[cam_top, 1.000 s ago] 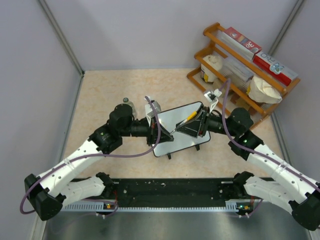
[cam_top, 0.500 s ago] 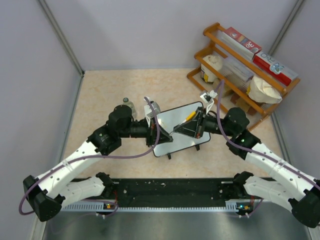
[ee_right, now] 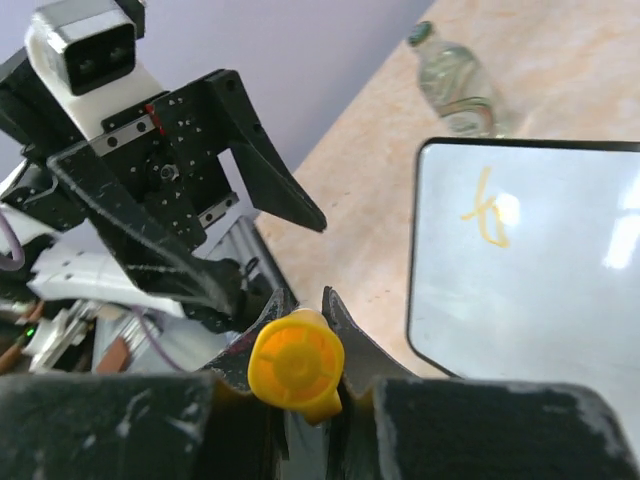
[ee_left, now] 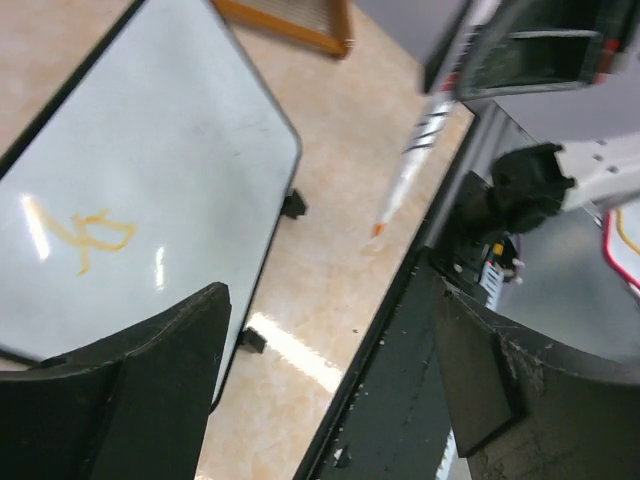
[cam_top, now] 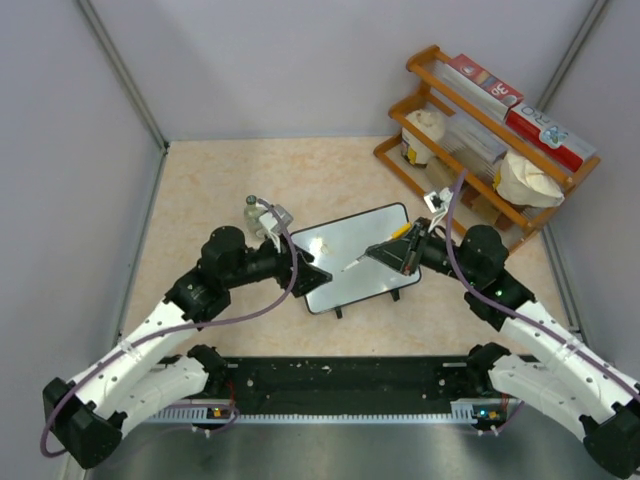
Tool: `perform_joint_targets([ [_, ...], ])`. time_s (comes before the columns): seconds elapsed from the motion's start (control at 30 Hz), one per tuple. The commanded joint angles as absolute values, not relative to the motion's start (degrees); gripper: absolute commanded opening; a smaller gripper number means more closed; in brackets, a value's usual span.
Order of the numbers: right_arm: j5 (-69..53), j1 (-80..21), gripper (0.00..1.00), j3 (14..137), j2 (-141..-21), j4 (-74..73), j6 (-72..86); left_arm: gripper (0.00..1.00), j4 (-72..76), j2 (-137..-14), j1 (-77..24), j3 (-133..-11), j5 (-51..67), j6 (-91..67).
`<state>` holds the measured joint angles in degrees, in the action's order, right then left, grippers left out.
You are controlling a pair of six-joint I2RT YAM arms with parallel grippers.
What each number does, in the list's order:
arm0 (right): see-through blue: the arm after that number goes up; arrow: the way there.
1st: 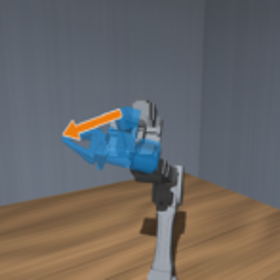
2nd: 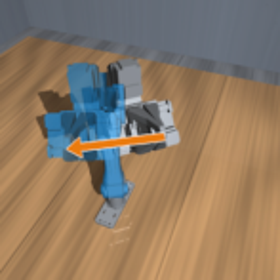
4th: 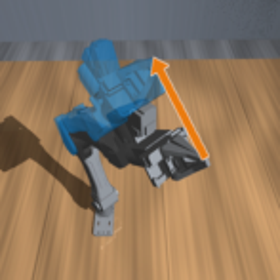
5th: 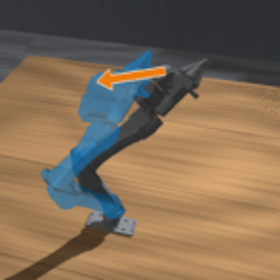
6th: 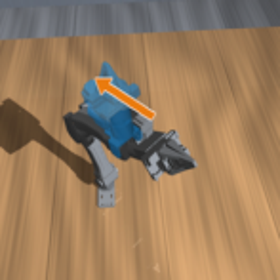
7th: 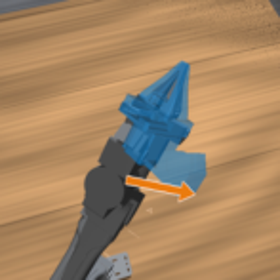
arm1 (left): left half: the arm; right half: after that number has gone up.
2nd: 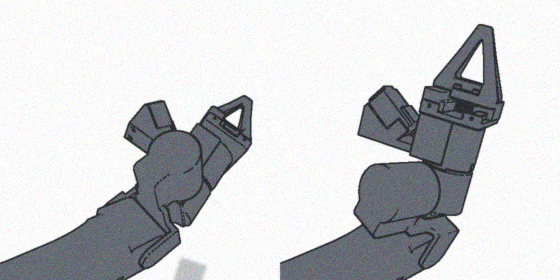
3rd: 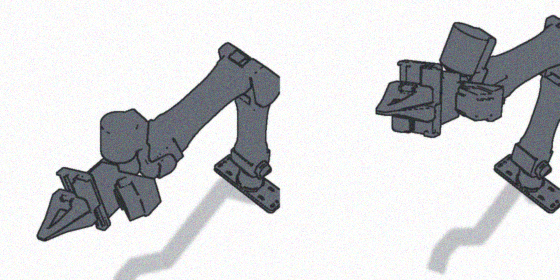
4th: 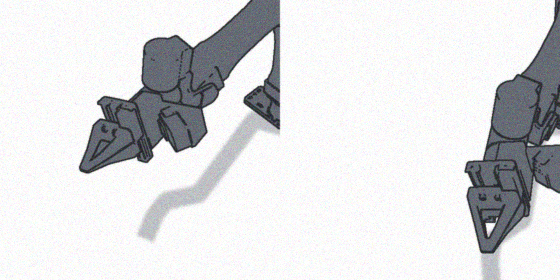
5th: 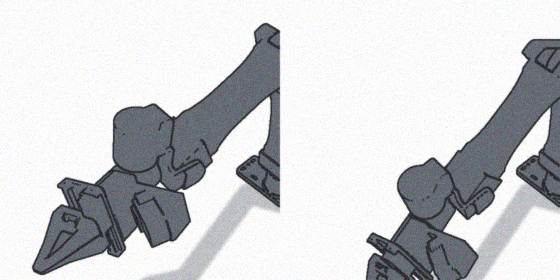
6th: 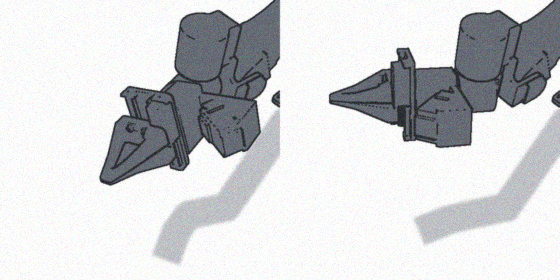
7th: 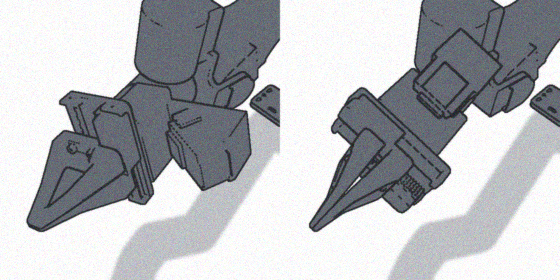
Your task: Write a sentence on the whiteboard
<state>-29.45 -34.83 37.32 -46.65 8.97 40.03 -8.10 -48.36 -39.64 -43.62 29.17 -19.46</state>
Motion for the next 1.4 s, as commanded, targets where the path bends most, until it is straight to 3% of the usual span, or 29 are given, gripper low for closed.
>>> perform_joint_targets([
  [0.0, -23.9, -31.2, 0.00, 35.7, -42.6, 6.2, 37.2, 0.84, -0.5, -48.2, -29.1, -35.4, 29.2, -26.2],
  [0.2, -24.4, -28.9, 0.00, 34.5, -41.5, 3.9, 36.0, 0.84, 9.0, -52.8, -17.5, -28.0, 30.0, -30.5],
  [0.5, -25.2, -28.0, 0.00, 34.6, -41.9, 3.5, 35.4, 0.81, 29.4, -68.5, -13.0, -25.7, 40.6, -31.7],
  [0.63, -25.7, -27.9, 0.00, 34.8, -42.1, 3.4, 35.4, 0.68, 42.5, -77.1, -12.7, -26.1, 52.6, -33.6],
  [0.8, -26.2, -27.5, 0.00, 35.1, -42.4, 3.2, 35.2, 0.49, 48.9, -83.0, -12.7, -26.5, 56.4, -34.3],
  [0.87, -26.3, -27.5, 0.00, 35.2, -42.5, 3.2, 35.1, 0.36, 48.1, -83.6, -12.7, -26.6, 57.0, -33.5],
  [0.9, -26.2, -27.3, 0.00, 35.2, -42.6, 3.2, 35.1, 0.23, 46.9, -83.8, -12.7, -26.9, 57.1, -32.2],
  [1.0, -26.3, -27.4, 0.00, 35.2, -43.2, 3.4, 34.9, 0.00, 41.5, -83.8, -12.7, -27.2, 57.6, -29.3],
  [1.37, -26.1, -27.3, 0.00, 34.6, -43.8, 4.6, 34.7, 0.00, 34.3, -79.5, -14.0, -21.9, 56.6, -28.7],
])
